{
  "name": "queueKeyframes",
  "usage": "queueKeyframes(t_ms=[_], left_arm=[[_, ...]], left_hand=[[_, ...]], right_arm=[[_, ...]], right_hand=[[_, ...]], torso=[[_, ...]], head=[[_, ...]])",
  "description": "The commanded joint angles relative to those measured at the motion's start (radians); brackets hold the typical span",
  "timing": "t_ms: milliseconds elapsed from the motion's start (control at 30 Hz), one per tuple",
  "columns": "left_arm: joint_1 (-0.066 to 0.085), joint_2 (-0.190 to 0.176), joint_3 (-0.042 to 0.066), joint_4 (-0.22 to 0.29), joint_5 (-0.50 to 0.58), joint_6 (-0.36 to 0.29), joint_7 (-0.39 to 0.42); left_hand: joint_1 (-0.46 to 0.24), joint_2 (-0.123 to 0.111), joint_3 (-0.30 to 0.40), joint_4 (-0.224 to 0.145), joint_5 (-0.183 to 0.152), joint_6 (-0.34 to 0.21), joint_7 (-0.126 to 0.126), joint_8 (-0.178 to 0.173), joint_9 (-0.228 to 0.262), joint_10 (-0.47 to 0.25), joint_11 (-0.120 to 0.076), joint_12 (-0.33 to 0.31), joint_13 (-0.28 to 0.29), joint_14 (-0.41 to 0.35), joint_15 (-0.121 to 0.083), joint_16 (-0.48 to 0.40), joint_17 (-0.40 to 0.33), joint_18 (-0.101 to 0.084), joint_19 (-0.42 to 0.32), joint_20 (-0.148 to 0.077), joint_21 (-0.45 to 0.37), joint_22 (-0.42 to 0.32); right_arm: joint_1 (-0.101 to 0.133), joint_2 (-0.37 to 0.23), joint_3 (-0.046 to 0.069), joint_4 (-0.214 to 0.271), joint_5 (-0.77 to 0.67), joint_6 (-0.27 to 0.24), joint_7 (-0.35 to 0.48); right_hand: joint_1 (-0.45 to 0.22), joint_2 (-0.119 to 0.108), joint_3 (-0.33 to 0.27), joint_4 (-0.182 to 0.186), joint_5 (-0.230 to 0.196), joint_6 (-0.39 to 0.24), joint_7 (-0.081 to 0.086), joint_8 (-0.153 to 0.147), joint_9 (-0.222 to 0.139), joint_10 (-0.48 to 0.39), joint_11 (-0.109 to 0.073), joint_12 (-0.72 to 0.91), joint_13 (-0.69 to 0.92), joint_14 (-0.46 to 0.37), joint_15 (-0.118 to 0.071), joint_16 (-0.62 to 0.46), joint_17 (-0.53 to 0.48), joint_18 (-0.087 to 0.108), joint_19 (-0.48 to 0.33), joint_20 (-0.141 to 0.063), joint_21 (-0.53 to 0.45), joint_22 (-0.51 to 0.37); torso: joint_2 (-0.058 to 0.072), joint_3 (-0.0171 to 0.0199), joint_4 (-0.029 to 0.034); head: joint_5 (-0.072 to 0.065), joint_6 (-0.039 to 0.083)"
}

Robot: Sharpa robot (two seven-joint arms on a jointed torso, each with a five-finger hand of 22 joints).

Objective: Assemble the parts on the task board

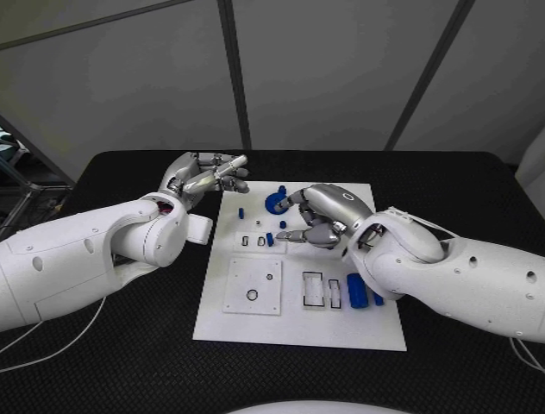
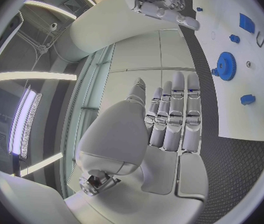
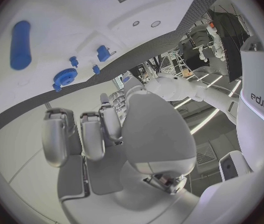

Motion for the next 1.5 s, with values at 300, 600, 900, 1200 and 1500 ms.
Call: queueKeyframes(t_ms=[300, 600, 900, 1200, 1500], left_arm=[[0.021, -0.02, 0.004, -0.003, -0.399, 0.179, -0.38], [0.109, 0.025, -0.01, -0.011, -0.672, 0.373, -0.728], [0.188, 0.116, -0.091, -0.075, -0.807, 0.457, -0.879], [0.208, 0.176, -0.126, -0.113, -0.861, 0.473, -0.902], [0.211, 0.215, -0.141, -0.132, -0.888, 0.492, -0.908]], left_hand=[[-0.063, 0.002, -0.034, 0.052, -0.014, 0.071, -0.061, 0.101, 0.059, 0.136, -0.09, 0.516, 0.444, 0.225, -0.106, 1.203, 1.154, -0.084, 0.341, -0.121, 0.762, 0.784], [-0.142, 0.013, -0.07, 0.129, -0.015, 0.047, -0.104, 0.251, 0.182, 0.133, -0.11, 1.068, 0.999, 0.259, -0.111, 1.333, 1.319, -0.121, 0.367, -0.117, 1.023, 1.133], [-0.212, 0.061, -0.108, 0.145, -0.029, 0.016, -0.117, 0.337, 0.274, 0.147, -0.121, 1.116, 1.053, 0.253, -0.121, 1.319, 1.3, -0.113, 0.346, -0.126, 1.011, 1.107], [-0.222, 0.051, -0.134, 0.145, -0.033, -0.007, -0.121, 0.382, 0.33, 0.142, -0.124, 1.117, 1.053, 0.255, -0.123, 1.323, 1.305, -0.113, 0.342, -0.128, 1.011, 1.109], [-0.235, 0.049, -0.148, 0.146, -0.035, -0.02, -0.123, 0.406, 0.364, 0.138, -0.126, 1.113, 1.049, 0.256, -0.125, 1.324, 1.307, -0.112, 0.34, -0.13, 1.009, 1.107]], right_arm=[[0.068, -0.178, 0.041, 0.06, 0.459, 0.068, 0.207], [0.095, -0.235, 0.053, 0.016, 0.551, 0.074, 0.195], [0.099, -0.224, 0.054, -0.048, 0.537, 0.039, 0.17], [0.1, -0.208, 0.054, -0.06, 0.5, 0.037, 0.149], [0.1, -0.195, 0.054, -0.067, 0.47, 0.043, 0.132]], right_hand=[[0.059, 0.051, 0.016, -0.032, 0.081, 0.094, -0.015, 0.046, 0.015, -0.048, -0.013, -0.077, -0.024, 0.049, -0.008, -0.071, 0.028, 0.021, -0.083, -0.008, -0.067, 0.031], [0.06, 0.05, 0.013, -0.043, 0.098, 0.108, -0.023, 0.043, 0.009, -0.102, -0.022, -0.215, -0.144, 0.034, -0.017, -0.126, -0.042, 0.035, -0.127, -0.019, -0.112, -0.031], [0.054, 0.038, 0.007, -0.039, 0.13, 0.116, -0.027, 0.038, 0.004, -0.182, -0.028, -0.419, -0.324, -0.013, -0.024, -0.296, -0.235, 0.073, -0.249, -0.025, -0.252, -0.211], [0.052, 0.031, 0.002, -0.038, 0.147, 0.117, -0.028, 0.036, 0.003, -0.141, -0.029, -0.357, -0.272, -0.007, -0.025, -0.307, -0.237, 0.074, -0.249, -0.026, -0.267, -0.223], [0.051, 0.029, 0.001, -0.037, 0.164, 0.118, -0.028, 0.037, 0.003, -0.137, -0.029, -0.345, -0.263, -0.002, -0.025, -0.308, -0.232, 0.074, -0.243, -0.027, -0.269, -0.223]], torso=[[-0.026, 0.0036, -0.0062], [-0.045, 0.0083, -0.0077], [-0.052, 0.0086, -0.007], [-0.048, 0.0089, -0.0091], [-0.047, 0.008, -0.0091]], head=[[0.007, -0.003], [0.009, -0.02], [0.012, -0.03], [0.014, -0.032], [0.014, -0.038]])
